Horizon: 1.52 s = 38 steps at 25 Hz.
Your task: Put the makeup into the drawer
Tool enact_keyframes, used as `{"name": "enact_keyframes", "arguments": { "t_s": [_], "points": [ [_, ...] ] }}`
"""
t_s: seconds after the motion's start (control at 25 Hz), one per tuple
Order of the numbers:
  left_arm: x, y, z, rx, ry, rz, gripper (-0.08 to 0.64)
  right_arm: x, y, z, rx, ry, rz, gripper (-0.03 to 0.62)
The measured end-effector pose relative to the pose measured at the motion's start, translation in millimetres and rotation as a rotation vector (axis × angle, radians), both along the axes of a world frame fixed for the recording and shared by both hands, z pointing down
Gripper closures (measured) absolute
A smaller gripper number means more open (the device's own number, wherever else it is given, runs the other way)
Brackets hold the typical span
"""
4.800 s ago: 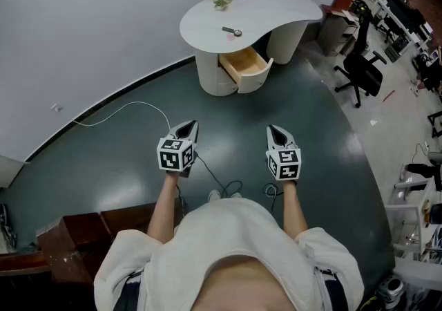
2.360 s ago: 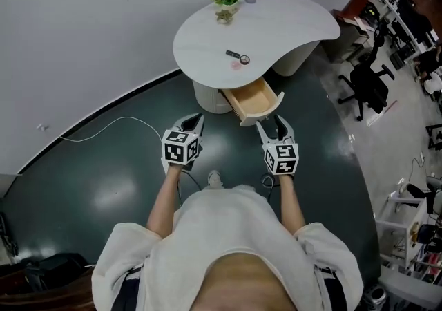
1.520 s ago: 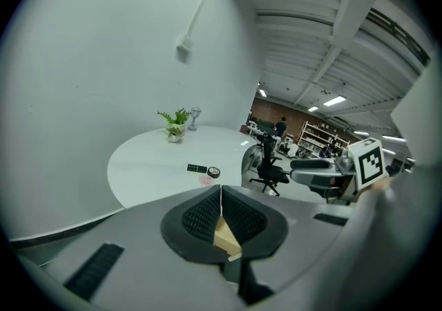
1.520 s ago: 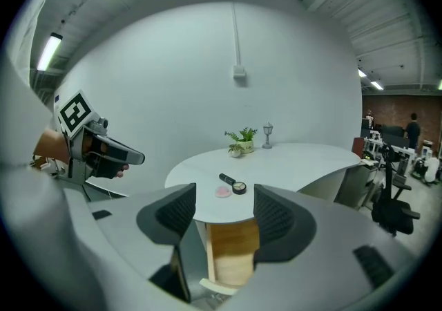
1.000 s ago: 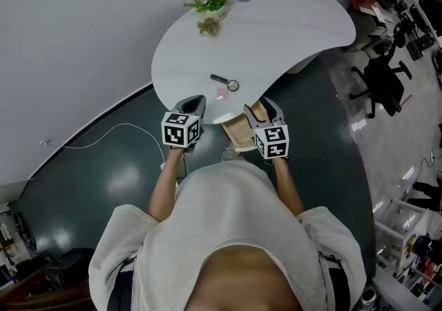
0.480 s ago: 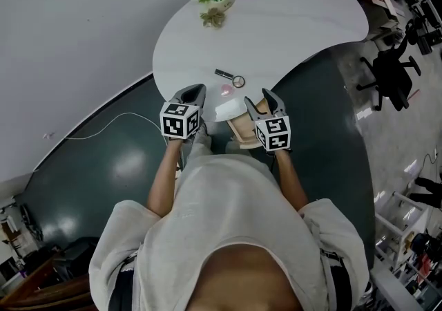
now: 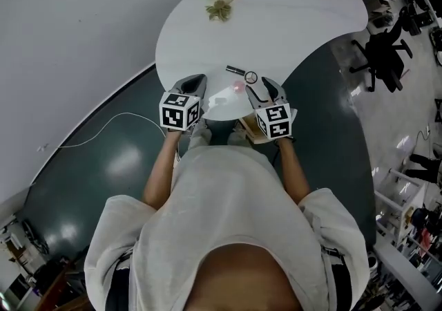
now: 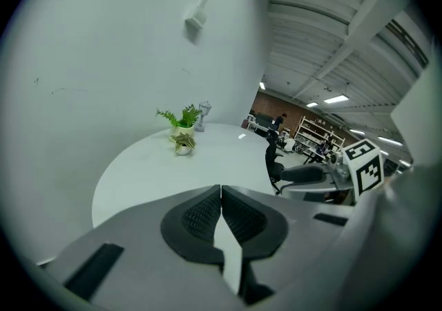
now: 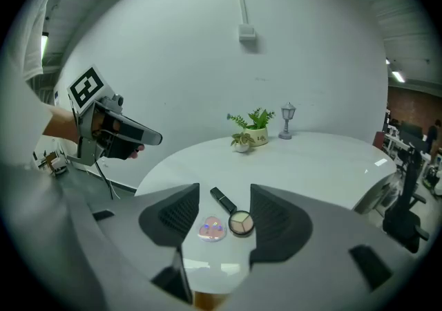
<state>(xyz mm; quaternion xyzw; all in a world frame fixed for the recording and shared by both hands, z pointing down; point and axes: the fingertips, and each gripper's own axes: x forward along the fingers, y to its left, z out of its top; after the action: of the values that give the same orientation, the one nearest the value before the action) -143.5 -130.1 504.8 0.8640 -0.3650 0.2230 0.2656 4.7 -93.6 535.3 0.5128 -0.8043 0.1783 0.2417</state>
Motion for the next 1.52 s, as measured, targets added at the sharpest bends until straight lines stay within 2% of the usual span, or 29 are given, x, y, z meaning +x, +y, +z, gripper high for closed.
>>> {"name": "enact_keyframes", "arguments": {
  "t_s": [0.12, 0.24, 0.44, 0.6, 0.72, 0.88, 1.08, 1.24, 1.4, 1.52],
  "points": [
    [-11.0, -6.5, 4.5, -0.017, 0.010, 0.013, 0.548, -12.3, -9.4, 8.6, -0.025, 0.052, -0.032, 0.380],
    [-12.8, -13.4, 2.0, -0.017, 0.019, 0.030, 0.548, -21.4, -16.8, 19.5, -0.066, 0.151, -0.118, 0.396],
    [-14.8, -15.9, 4.2, -0.022, 0.029, 0.027, 0.548, -36.3, -24.1, 49.8, -0.155, 0.359, -0.368, 0.407],
    [-20.6, -9.3, 7.9, -0.032, 0.027, 0.005, 0.548, -43.8, -30.4, 71.9, -0.175, 0.553, -0.575, 0.418],
    [-28.1, -5.9, 10.7, -0.036, 0.022, -0.021, 0.548, -47.8, -38.5, 87.7, -0.191, 0.636, -0.684, 0.426],
    [-40.0, -2.9, 11.8, -0.042, 0.012, -0.061, 0.548, -46.8, -49.0, 105.4, -0.239, 0.678, -0.752, 0.434],
    [-53.5, -1.5, 10.3, -0.040, 0.007, -0.095, 0.549, -47.6, -58.0, 118.2, -0.312, 0.661, -0.762, 0.452],
    [-59.1, -2.1, 11.0, -0.038, 0.006, -0.107, 0.548, -52.7, -61.4, 127.4, -0.336, 0.661, -0.777, 0.503],
    [-59.1, -0.9, 10.3, -0.038, 0.005, -0.103, 0.548, -52.9, -59.7, 129.0, -0.336, 0.652, -0.768, 0.505],
    [-55.1, -2.1, 8.0, -0.035, 0.006, -0.086, 0.548, -51.4, -59.9, 123.9, -0.329, 0.613, -0.714, 0.505]
  ]
}}
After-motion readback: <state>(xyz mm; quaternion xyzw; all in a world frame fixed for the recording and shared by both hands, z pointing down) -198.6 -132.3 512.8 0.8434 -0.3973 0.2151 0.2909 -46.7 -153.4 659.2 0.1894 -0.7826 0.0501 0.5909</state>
